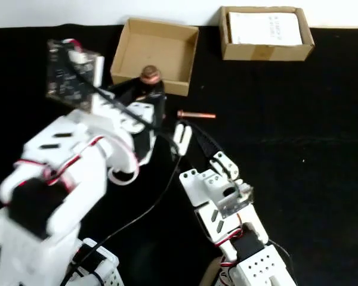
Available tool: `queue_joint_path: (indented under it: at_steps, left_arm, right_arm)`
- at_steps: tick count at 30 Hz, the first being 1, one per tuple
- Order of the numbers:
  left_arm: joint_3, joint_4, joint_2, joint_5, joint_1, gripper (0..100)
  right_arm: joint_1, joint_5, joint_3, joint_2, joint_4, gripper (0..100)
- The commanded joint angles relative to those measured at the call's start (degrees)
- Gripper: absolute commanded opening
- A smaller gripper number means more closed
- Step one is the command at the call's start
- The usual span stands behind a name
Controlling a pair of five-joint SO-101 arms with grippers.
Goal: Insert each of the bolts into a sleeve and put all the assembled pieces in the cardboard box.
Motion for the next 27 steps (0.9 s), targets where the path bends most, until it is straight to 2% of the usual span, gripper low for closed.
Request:
queue_joint_path:
  at_steps: [1, 14, 27]
  left_arm:
    - [1.27, -3.96, 3.47, 0.62, 0.92, 1]
    - [0.13, -3.96, 7.25, 0.35, 5.58, 1]
    - [6.81, -4.4, 7.25, 0.09, 5.32, 1]
  right_arm:
    - [1.01, -4.31, 1.89, -1.45, 4.0, 0.6]
    - [1.36, -5.54, 1.71, -1.45, 6.11, 0.6]
    - [4.79, -6.77, 2.95, -1.45, 5.76, 0.6]
